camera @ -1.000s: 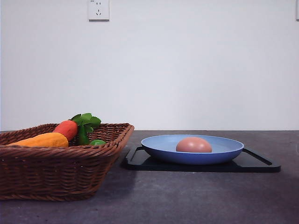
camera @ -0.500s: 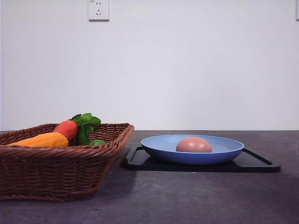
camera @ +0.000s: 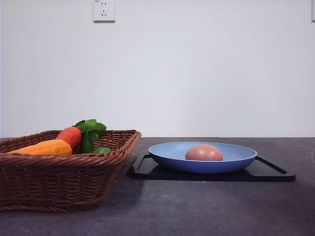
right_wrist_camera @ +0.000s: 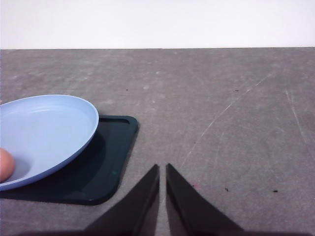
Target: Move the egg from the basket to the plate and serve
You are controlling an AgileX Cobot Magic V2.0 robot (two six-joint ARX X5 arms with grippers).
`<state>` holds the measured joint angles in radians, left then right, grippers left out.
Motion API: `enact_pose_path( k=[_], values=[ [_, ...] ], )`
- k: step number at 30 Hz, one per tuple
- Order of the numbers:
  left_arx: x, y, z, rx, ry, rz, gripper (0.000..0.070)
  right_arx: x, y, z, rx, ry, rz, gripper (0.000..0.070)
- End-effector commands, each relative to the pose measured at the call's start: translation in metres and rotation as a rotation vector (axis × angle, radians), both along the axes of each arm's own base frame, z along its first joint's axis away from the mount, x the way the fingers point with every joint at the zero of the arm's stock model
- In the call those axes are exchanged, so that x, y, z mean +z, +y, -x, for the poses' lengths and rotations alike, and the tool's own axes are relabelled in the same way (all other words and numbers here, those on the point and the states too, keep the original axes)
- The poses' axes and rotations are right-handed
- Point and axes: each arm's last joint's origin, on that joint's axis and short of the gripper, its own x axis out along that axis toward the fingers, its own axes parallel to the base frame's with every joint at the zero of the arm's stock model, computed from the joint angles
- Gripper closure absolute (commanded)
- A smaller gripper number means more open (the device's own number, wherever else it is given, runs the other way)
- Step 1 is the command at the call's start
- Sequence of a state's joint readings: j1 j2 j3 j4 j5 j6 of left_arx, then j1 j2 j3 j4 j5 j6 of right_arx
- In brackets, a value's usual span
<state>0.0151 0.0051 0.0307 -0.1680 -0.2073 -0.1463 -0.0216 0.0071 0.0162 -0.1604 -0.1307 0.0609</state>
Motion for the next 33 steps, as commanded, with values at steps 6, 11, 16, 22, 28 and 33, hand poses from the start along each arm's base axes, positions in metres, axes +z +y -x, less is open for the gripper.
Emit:
enact_pose_path(
  k=[6,11,16,22,28,33],
  values=[
    [-0.0082,0.0000,-0.0013,0.000,0.016,0.005,0.0700,-0.0009,-0.0001,-0.0001,-0.006,-0.001,-0.016,0.0697],
    [-0.0082,0.0000,-0.0013,0.000,0.015,0.005,0.0700,-0.0009,-0.0001,-0.0001,-0.006,-0.001,-0.016,0.0697],
    [-0.0082,0.0000,-0.0013,0.000,0.015,0.005,0.0700,-0.0009,-0.0001,-0.0001,-0.006,-0.001,-0.016,0.0697],
    [-0.0082,0.0000,-0.0013,0.000,0.015,0.005,0.0700,-0.0009,-0.0001,-0.0001,-0.006,-0.001,-0.016,0.0697],
    [-0.0082,0.0000,-0.0013,0.000,0.015,0.005,0.0700,-0.0009,-0.0001,-0.0001,-0.006,-0.001,-0.017,0.0697],
    [-0.0082,0.0000,-0.0013,0.000,0.015,0.005,0.0700,-0.0009,-0.0001,-0.0001,-0.006,-0.001,-0.017,0.0697]
  ],
)
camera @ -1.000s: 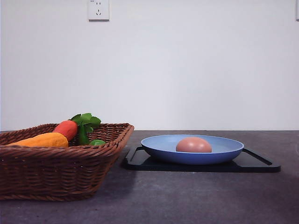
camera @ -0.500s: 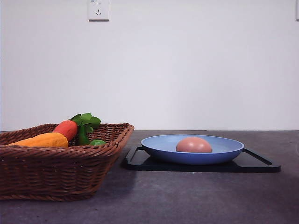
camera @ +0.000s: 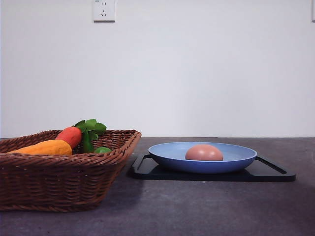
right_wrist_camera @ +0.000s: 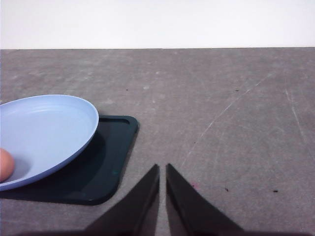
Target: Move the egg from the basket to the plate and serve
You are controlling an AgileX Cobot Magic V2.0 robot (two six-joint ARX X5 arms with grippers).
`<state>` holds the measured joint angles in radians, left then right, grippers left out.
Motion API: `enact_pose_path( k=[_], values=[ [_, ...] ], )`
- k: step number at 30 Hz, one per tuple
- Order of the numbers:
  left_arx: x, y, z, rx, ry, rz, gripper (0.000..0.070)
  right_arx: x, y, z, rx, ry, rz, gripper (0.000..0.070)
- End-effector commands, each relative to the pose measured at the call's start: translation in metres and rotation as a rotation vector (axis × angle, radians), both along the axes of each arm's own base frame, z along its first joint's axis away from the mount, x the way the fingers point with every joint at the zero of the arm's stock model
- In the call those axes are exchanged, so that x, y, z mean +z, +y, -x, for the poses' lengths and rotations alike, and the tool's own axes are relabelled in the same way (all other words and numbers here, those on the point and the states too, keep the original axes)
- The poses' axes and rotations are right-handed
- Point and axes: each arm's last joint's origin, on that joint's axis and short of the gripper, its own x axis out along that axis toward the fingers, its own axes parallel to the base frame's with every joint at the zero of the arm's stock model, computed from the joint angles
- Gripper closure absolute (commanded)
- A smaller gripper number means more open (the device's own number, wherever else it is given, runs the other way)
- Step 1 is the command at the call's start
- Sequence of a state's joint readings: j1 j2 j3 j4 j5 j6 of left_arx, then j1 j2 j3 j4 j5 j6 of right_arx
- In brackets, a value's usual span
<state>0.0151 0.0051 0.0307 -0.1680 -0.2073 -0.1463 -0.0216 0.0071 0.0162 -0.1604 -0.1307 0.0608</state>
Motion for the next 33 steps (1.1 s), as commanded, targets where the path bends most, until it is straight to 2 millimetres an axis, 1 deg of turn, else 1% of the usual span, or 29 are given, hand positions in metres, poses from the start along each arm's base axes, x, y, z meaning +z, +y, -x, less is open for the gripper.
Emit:
enact_pose_path(
  k=[1,33],
  values=[
    [-0.0082,0.0000,-0.0013,0.000,0.015,0.005,0.0700,-0.0009,-0.0001,-0.0001,-0.006,-0.001,-0.017,0.0697],
    [-0.0082,0.0000,-0.0013,0.000,0.015,0.005,0.0700,-0.0009,-0.0001,-0.0001,-0.006,-0.001,-0.016,0.0697]
  ],
)
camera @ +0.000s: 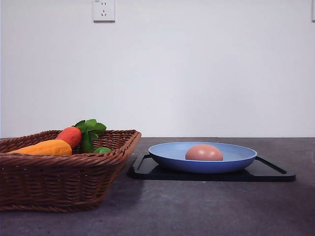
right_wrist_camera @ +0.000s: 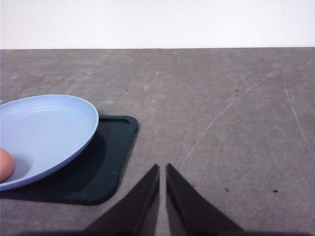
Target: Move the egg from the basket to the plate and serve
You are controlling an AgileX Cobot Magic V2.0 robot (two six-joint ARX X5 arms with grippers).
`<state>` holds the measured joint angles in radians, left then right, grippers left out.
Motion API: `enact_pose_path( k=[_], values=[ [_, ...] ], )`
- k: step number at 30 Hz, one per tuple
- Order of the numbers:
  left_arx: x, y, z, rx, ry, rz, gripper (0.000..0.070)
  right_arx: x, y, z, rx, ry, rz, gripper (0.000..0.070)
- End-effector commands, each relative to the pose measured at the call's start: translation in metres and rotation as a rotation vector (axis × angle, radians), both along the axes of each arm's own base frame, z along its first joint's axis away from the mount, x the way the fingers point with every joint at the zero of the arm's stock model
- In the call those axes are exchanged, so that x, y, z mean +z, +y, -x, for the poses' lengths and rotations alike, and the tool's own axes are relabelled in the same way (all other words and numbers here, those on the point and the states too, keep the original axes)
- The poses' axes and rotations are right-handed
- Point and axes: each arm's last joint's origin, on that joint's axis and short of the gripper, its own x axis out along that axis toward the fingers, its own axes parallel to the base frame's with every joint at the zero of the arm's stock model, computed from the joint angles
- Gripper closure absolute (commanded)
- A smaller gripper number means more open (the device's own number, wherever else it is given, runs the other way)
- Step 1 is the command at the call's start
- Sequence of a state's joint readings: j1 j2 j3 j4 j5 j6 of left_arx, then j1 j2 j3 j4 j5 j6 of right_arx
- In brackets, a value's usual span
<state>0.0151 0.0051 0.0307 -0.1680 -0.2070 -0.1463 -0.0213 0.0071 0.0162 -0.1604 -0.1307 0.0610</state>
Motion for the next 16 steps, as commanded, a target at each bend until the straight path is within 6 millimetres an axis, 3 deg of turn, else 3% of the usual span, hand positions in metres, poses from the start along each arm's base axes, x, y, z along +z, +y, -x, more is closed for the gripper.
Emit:
enact_pose_path(
  k=[1,16],
  values=[
    [-0.0082,0.0000,-0.0013,0.000,0.015,0.005,0.0700,-0.0009,-0.0002,-0.0001,-0.006,-0.001,-0.016,0.0697],
    [-0.0082,0.0000,-0.0013,0.000,0.015,0.005,0.0700,-0.0009,-0.0002,-0.0001,-0.006,-0.001,-0.016,0.0697]
  ],
)
